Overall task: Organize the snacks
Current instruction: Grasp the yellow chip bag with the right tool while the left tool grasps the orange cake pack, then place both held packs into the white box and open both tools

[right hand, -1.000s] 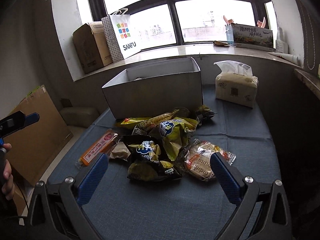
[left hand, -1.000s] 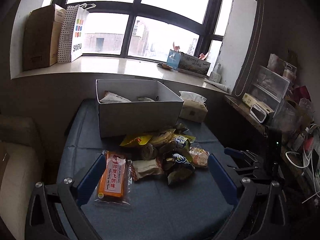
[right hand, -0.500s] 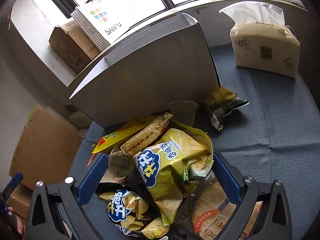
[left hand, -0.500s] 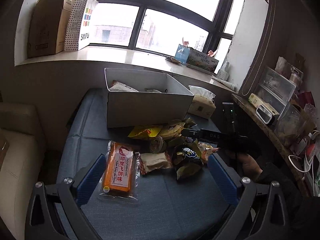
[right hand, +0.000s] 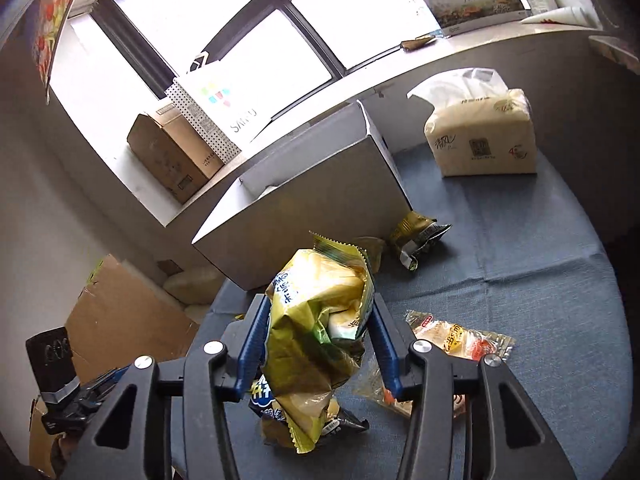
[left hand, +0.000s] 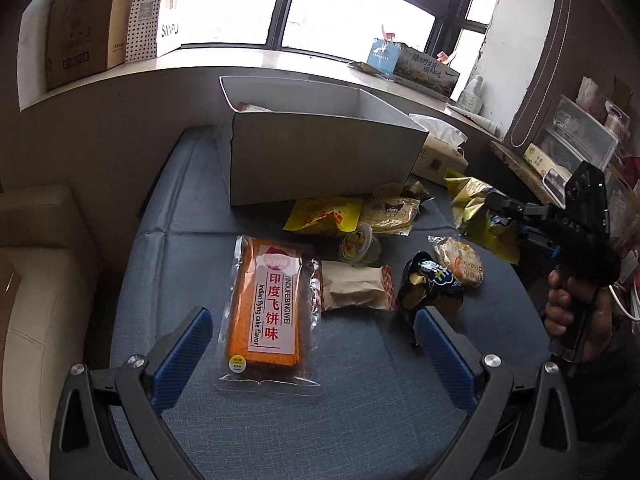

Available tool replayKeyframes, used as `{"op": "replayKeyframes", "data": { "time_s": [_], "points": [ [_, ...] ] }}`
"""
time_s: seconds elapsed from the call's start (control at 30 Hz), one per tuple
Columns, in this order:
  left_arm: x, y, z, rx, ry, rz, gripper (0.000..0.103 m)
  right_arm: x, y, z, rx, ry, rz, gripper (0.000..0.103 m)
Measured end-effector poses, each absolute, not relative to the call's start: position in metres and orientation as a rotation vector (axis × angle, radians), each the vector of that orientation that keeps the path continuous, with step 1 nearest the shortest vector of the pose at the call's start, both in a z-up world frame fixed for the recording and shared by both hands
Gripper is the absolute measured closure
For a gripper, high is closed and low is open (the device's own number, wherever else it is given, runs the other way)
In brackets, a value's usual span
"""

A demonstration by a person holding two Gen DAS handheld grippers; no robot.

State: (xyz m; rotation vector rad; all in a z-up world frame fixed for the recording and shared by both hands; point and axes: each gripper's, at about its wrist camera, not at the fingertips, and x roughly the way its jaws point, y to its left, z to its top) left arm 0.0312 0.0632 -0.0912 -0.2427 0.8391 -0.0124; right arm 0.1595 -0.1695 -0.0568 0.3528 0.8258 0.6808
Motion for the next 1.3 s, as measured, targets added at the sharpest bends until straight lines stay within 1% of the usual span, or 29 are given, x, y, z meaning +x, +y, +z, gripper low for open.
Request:
{"op": "replayKeyframes", "data": {
  "time_s": [0.13, 0.33, 0.53, 0.67, 0.73, 0.8, 0.87, 1.03, 1.13, 1.3],
  "points": [
    [0.056, 0.064, -0.121, -0.178, 0.938, 0.012, 0.000, 0.129, -0.179, -0.035, 0.333, 0.756, 0.697, 0.050],
    [0.083, 0.064, -0.152, -0.120, 1.027, 0.058, 0.000, 0.108, -0.180, -0.028, 0.331, 0.757, 0.710, 0.050],
    [0.096, 0.068, -0.169, -0.121, 1.046, 0.084, 0.000, 0.100, -0.168, -0.030, 0.282, 0.765, 0.726, 0.050],
    [0.096, 0.064, -0.171, -0.063, 1.029, 0.090, 0.001, 0.095, -0.160, -0.029, 0.254, 0.755, 0.746, 0.050],
    [0.092, 0.065, -0.169, -0.061, 1.006, 0.078, 0.005, 0.095, -0.157, -0.030, 0.239, 0.763, 0.742, 0.050],
    [0.087, 0.065, -0.164, -0.055, 0.972, 0.063, 0.037, 0.095, -0.156, -0.033, 0.239, 0.774, 0.742, 0.050],
    [0.082, 0.070, -0.159, -0.084, 0.962, 0.060, 0.044, 0.094, -0.155, -0.035, 0.234, 0.777, 0.742, 0.050],
    [0.065, 0.074, -0.143, -0.115, 0.900, 0.069, 0.045, 0.093, -0.154, -0.034, 0.227, 0.774, 0.741, 0.050],
    [0.054, 0.070, -0.117, -0.126, 0.821, 0.052, 0.045, 0.095, -0.152, -0.032, 0.226, 0.770, 0.739, 0.050],
    [0.066, 0.064, -0.076, -0.153, 0.718, 0.002, 0.045, 0.109, -0.140, -0.024, 0.197, 0.758, 0.730, 0.050]
  ]
}}
